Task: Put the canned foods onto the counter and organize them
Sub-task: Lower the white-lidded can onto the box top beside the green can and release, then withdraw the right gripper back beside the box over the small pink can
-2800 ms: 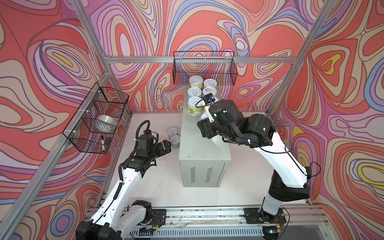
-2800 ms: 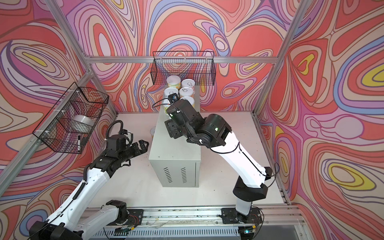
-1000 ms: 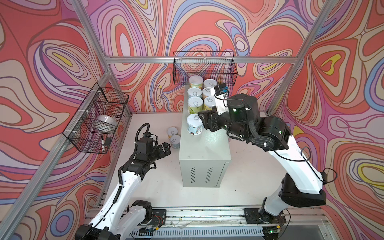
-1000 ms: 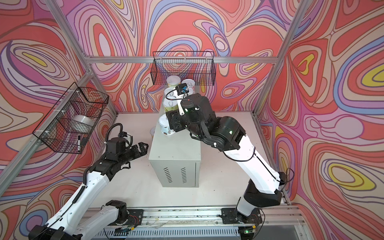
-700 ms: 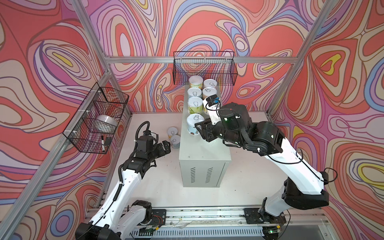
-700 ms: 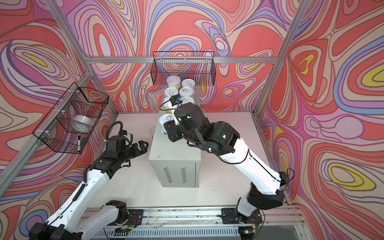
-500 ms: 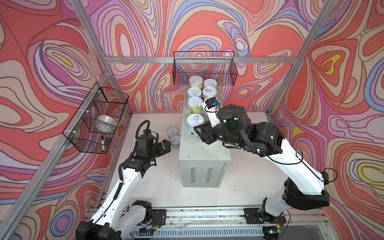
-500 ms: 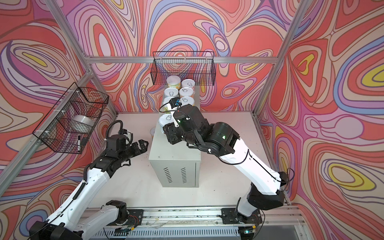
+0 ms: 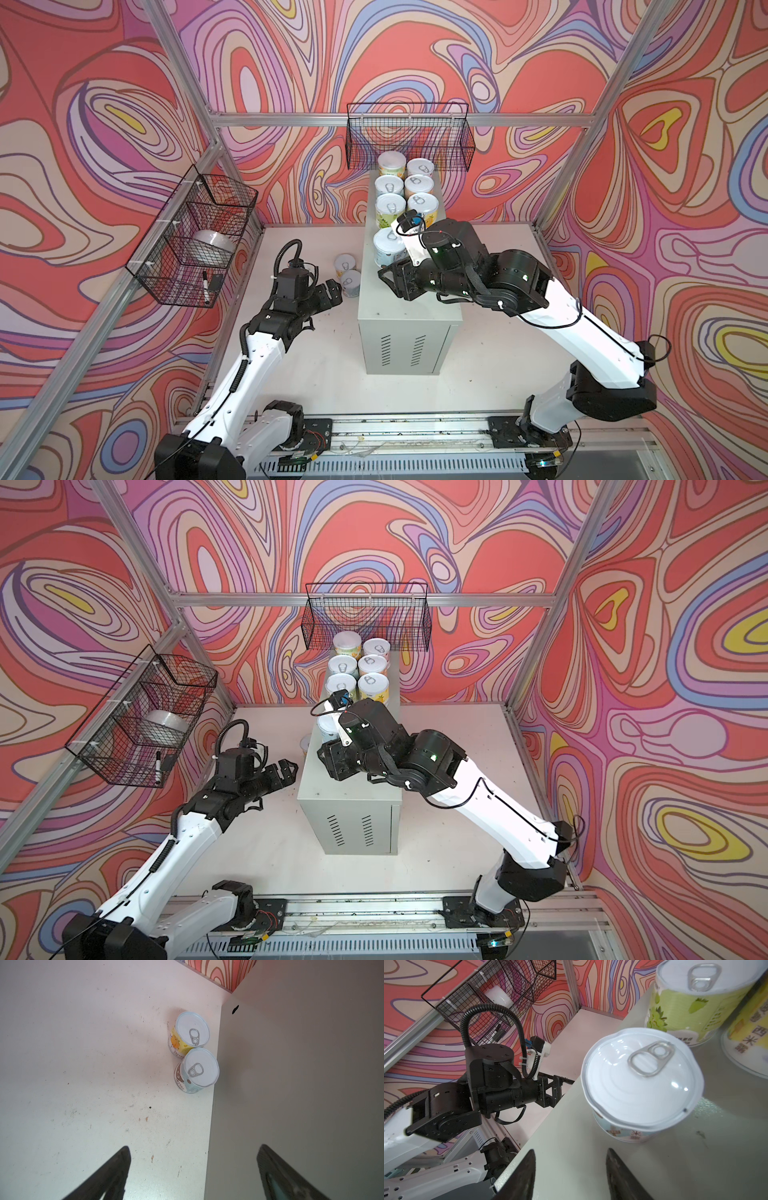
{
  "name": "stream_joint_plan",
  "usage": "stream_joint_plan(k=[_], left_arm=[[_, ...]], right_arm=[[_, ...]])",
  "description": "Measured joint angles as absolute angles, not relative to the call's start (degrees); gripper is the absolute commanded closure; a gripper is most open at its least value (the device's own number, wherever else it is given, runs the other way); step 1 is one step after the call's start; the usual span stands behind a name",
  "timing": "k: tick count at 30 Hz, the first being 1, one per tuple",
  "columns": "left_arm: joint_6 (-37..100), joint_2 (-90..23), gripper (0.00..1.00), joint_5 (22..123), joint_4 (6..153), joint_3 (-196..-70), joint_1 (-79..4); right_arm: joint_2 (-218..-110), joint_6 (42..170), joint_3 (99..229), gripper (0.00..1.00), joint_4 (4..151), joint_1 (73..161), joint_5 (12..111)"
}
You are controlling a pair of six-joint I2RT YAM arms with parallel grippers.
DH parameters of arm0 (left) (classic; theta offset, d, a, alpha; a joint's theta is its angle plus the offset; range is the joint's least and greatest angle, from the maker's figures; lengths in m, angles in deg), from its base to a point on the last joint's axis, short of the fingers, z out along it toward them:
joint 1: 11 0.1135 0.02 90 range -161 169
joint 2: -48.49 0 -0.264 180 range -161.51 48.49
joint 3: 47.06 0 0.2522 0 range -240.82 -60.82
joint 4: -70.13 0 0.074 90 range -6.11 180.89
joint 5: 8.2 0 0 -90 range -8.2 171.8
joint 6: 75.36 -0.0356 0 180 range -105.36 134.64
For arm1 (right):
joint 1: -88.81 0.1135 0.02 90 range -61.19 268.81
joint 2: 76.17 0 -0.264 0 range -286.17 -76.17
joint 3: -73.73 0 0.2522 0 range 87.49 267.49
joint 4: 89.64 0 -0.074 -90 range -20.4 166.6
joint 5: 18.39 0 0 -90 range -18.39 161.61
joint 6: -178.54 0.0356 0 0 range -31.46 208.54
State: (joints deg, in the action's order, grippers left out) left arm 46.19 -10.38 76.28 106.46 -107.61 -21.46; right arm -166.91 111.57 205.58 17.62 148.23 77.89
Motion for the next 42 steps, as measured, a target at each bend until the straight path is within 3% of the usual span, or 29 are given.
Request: stream_joint_plan(k=[42], left_arm=[[46.17,-10.51,0.05,76.28,106.41,-107.61,-21.46]], right_arm=[[-168.31,110.78,202.67,0.41,22.87,142.35,85.61]])
